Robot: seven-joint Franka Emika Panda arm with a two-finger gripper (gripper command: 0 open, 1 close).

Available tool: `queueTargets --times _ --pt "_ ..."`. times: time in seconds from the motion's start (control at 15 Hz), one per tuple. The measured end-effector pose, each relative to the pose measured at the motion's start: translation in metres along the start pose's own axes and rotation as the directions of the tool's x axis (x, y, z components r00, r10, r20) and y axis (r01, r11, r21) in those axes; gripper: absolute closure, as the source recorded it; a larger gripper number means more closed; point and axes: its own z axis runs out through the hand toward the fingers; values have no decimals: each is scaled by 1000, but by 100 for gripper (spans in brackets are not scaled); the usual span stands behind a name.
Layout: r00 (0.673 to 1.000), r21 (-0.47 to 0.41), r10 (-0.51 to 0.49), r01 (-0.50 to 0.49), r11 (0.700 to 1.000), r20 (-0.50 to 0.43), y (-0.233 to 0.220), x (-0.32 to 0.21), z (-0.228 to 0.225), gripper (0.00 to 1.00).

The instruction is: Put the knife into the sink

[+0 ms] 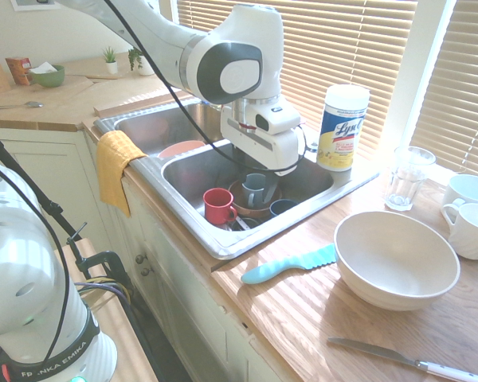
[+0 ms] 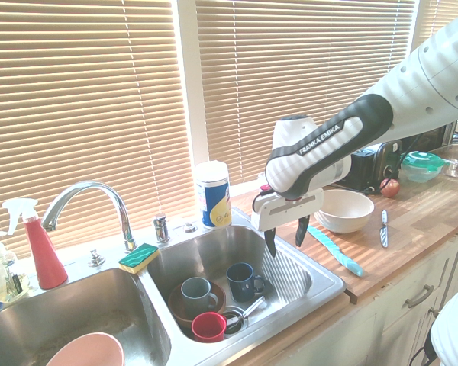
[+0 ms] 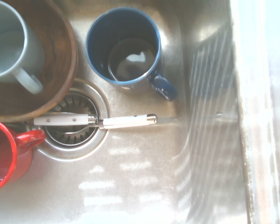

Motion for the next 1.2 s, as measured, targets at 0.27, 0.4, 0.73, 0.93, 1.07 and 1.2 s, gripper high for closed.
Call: queueTargets --times 0.27,0.4,0.73,0.93,1.07,1.2 --pt "999 28 30 -29 999 -38 6 18 -9 0" --pt "996 52 74 -71 996 -56 17 43 -24 0" --pt "987 17 135 -134 991 -83 65 80 -26 0" --pt "986 -11 150 -151 988 -67 90 76 -6 0" --pt "985 -23 157 -159 987 -78 107 76 8 0" --pt "984 -32 165 -168 985 -72 122 75 20 0"
